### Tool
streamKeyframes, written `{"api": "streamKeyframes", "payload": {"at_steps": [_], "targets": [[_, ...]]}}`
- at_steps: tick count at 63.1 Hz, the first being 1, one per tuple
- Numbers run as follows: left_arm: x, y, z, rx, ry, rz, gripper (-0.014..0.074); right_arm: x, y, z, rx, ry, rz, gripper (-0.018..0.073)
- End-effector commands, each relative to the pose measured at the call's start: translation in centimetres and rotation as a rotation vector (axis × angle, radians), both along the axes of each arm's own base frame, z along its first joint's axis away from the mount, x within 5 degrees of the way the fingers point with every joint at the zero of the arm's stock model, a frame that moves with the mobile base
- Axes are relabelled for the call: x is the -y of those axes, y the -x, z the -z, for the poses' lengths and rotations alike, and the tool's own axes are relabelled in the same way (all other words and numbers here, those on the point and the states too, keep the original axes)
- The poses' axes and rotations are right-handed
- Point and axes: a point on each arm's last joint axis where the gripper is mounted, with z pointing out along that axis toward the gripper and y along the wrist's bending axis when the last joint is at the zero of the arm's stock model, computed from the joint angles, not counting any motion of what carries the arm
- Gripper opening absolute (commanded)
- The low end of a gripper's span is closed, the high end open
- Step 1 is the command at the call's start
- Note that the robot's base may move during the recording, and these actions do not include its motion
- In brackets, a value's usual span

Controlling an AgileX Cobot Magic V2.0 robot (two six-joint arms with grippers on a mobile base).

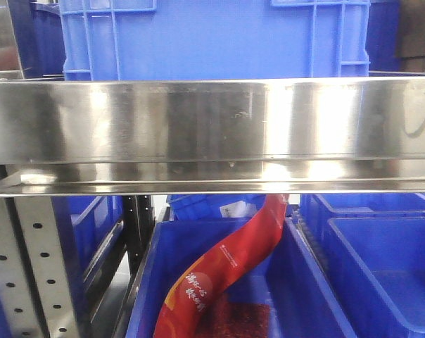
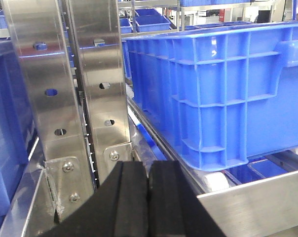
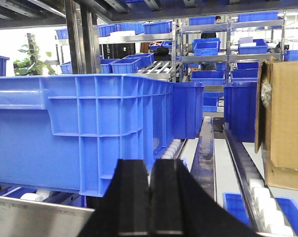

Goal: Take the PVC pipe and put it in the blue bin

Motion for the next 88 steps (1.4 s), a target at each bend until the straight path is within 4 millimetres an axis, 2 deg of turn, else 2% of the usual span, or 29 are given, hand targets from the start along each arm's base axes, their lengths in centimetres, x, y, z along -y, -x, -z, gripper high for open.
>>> {"api": "streamKeyframes", "payload": {"at_steps": [1, 27, 37, 59, 74, 88], "targets": [[0.0, 0.0, -0.2, 0.017, 0.016, -0.004, -0.0111, 0.1, 0.0, 0.0, 0.009, 0.002, 0.014, -0.0158], [0.0, 0.0, -0.2, 0.017, 0.016, -0.004, -0.0111, 0.1, 0.0, 0.0, 0.009, 0.002, 0.014, -0.0158], [-0.7, 0.2, -0.3, 0.028, 0.018, -0.065, -0.0111, 0.1, 0.0, 0.0, 0.009, 0.002, 0.014, -0.0158], [-2.3, 3.0, -1.5, 0.170, 0.035, -0.211, -0.0111, 0.1, 0.0, 0.0, 0.009, 0.002, 0.014, -0.0158], [-2.7, 4.8, -0.2, 0.090, 0.021, -0.267, -0.0111, 0.1, 0.0, 0.0, 0.009, 0.002, 0.014, -0.0158], [-2.7, 5.7, 1.0, 0.129, 0.024, -0.284, -0.0111, 0.1, 0.0, 0.0, 0.009, 0.002, 0.014, -0.0158]]}}
